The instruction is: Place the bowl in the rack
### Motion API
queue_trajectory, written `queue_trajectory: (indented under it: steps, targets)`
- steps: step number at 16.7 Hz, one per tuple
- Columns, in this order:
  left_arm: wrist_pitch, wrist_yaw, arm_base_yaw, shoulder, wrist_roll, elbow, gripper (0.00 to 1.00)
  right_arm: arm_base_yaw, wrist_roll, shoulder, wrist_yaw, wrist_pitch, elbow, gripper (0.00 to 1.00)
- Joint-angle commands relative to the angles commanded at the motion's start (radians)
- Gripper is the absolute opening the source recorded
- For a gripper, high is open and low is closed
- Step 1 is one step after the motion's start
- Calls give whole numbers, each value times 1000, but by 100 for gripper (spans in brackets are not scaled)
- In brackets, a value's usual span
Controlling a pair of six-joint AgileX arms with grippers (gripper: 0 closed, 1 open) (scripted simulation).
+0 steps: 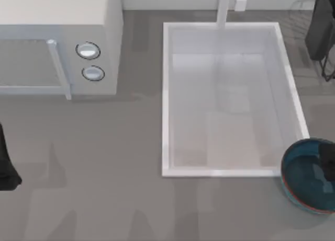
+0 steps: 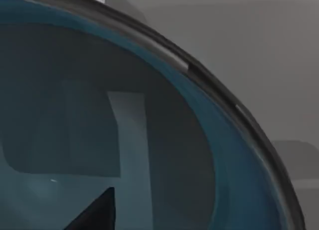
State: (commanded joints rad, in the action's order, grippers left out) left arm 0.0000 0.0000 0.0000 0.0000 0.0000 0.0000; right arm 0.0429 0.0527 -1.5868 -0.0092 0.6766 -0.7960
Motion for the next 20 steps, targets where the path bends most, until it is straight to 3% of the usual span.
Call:
queue_trajectory:
  steps: [4,17,20]
  targets:
    - [0,0,0,0,0,0,100,0,0,-3,0,-7,6,100]
    - [0,0,0,0,0,0,100,0,0,-3,0,-7,6,2]
    - [0,0,0,0,0,0,100,0,0,-3,0,-7,6,0]
